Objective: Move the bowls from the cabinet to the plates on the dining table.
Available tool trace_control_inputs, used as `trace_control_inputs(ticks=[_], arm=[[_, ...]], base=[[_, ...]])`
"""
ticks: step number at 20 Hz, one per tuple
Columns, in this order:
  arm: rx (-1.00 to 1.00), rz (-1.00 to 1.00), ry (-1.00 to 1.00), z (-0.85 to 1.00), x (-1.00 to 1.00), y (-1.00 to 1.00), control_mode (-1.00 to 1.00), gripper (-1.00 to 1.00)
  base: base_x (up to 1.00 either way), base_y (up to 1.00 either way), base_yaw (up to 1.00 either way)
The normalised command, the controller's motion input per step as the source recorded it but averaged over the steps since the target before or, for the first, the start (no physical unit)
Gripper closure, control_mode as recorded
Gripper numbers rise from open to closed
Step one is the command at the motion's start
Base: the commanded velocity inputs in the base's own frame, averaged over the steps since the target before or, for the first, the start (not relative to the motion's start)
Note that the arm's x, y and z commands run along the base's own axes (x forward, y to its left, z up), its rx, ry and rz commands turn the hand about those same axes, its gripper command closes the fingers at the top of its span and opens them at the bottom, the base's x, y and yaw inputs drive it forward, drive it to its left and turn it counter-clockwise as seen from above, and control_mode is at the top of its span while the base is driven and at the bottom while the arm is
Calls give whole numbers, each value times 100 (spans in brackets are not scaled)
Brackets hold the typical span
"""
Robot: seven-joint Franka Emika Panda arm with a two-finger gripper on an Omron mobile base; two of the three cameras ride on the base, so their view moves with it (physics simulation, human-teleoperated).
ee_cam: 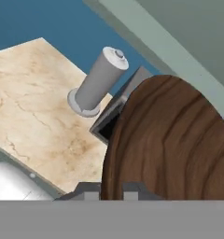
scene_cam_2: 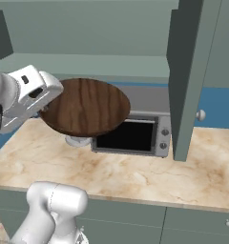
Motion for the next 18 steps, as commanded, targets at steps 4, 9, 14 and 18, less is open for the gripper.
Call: trace_control_inputs(ticks=[4,9,14,18], arm=[[-5,7,22,-8,-28,27,-100,100],[0,4,0,-17,-67,7,-100,100],[0,3,0,-31,-65,15,-100,100],[0,3,0,-34,-34,24,-100,100]], base=[[0,0,0],[0,0,0],[0,0,0],[0,0,0]])
